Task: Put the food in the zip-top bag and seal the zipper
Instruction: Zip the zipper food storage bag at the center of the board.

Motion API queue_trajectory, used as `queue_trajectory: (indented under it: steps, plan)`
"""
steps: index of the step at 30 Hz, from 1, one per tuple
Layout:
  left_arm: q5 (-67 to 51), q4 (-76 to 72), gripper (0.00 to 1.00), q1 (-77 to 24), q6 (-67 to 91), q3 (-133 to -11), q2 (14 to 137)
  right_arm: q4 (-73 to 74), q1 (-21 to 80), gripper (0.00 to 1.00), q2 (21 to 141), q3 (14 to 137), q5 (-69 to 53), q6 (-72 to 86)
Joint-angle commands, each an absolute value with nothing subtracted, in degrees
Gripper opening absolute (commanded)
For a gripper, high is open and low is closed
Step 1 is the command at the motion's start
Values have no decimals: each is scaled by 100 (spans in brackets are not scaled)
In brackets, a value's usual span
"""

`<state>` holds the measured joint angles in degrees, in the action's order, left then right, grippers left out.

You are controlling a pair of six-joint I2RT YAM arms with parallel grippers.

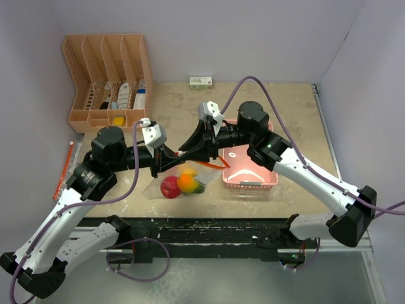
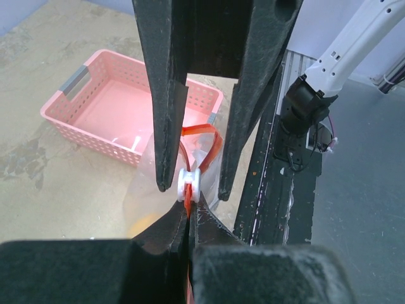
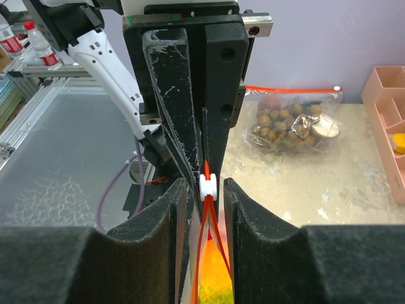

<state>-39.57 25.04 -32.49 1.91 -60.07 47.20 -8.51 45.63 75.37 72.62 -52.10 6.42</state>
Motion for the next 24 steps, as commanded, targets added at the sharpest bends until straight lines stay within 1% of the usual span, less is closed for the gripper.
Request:
queue_trajectory:
  steps: [1, 3, 7, 12, 16, 19, 24]
  plan:
    - [-3946, 2139, 0, -3252, 246, -5994, 4703, -1008, 4570, 31, 7612, 7439, -5333, 748]
    - [-3946, 2126, 0, -3252, 255, -5994, 4723, -1011, 4570, 28, 7643, 7457, -5336, 778]
    - [-3946, 2134, 0, -3252, 257, -6012, 4718, -988, 4570, 18, 7636, 7462, -5321, 788]
    - [-3946, 2169, 0, -3252, 245, -6005, 4728, -1010, 4573, 12, 7540, 7479, -5324, 784]
    - [-3897, 2162, 0, -3250, 246, -6014, 4707, -945, 4575, 1, 7510, 7475, -5374, 777]
    - [-3755, 2219, 0, -3252, 234, -6076, 4649, -669, 4572, 0, 7479, 7429, -5481, 735]
    - [-3349, 2546, 0, -3252, 104, -6410, 4510, -309, 4555, 0, 7242, 7220, -5175, 474]
